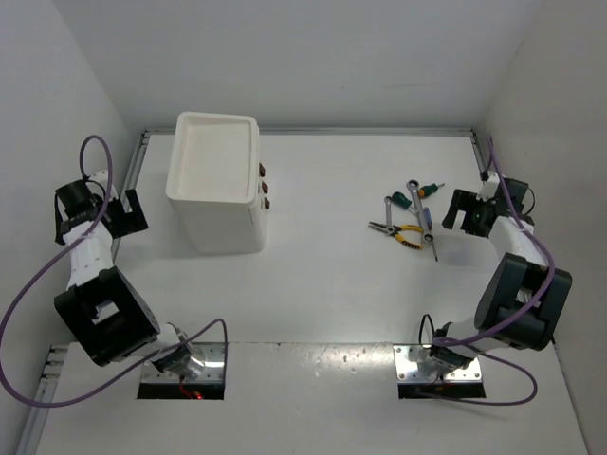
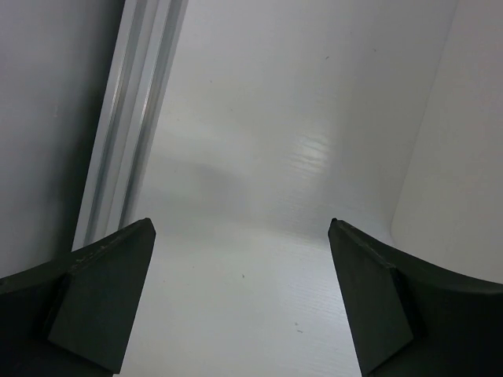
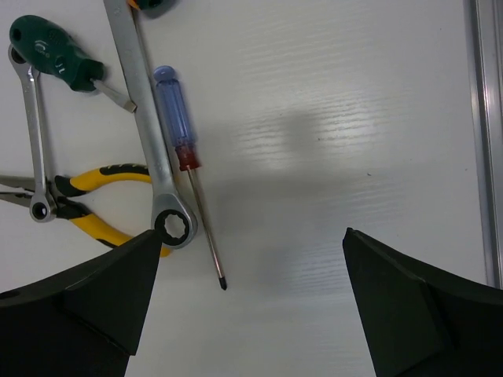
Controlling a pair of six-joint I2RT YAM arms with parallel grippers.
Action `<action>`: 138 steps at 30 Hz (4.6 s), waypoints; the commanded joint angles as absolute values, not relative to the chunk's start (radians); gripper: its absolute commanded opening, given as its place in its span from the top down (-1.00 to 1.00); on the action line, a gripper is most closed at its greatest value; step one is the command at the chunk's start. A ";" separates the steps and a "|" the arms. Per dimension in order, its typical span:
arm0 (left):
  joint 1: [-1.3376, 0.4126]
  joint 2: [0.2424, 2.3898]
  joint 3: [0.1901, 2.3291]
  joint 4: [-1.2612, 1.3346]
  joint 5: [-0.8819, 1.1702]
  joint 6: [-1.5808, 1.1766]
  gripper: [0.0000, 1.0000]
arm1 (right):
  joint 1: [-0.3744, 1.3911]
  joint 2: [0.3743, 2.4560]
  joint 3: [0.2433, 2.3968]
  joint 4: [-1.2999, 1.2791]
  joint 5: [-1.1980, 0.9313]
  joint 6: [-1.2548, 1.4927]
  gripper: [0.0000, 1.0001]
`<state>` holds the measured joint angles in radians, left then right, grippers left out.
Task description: Sort the tools into containers
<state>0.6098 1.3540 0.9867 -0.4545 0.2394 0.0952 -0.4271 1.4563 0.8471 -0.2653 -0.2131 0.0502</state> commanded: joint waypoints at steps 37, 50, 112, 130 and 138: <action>0.019 1.562 1.792 -0.904 0.003 0.074 -0.59 | -0.305 1.451 1.066 -0.394 -0.788 0.060 -0.81; 0.018 1.614 1.779 -0.874 -0.081 0.023 -0.13 | -0.071 1.609 1.235 -0.431 -0.934 0.178 -0.73; -0.029 1.549 1.578 -0.857 0.209 0.046 1.00 | 0.423 2.484 1.367 0.974 -0.842 1.591 -0.17; 0.021 1.531 1.551 -0.819 0.236 0.009 1.00 | 0.486 2.505 1.399 0.999 -0.824 1.647 0.88; 0.063 1.474 1.523 -0.738 0.143 -0.086 1.00 | 0.450 2.415 1.336 0.999 -0.824 1.622 1.00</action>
<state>0.0383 1.5196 1.5463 -0.6983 0.1619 -0.0196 0.4355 2.5000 1.3575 0.9859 -0.8356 1.6516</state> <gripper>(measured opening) 0.257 0.009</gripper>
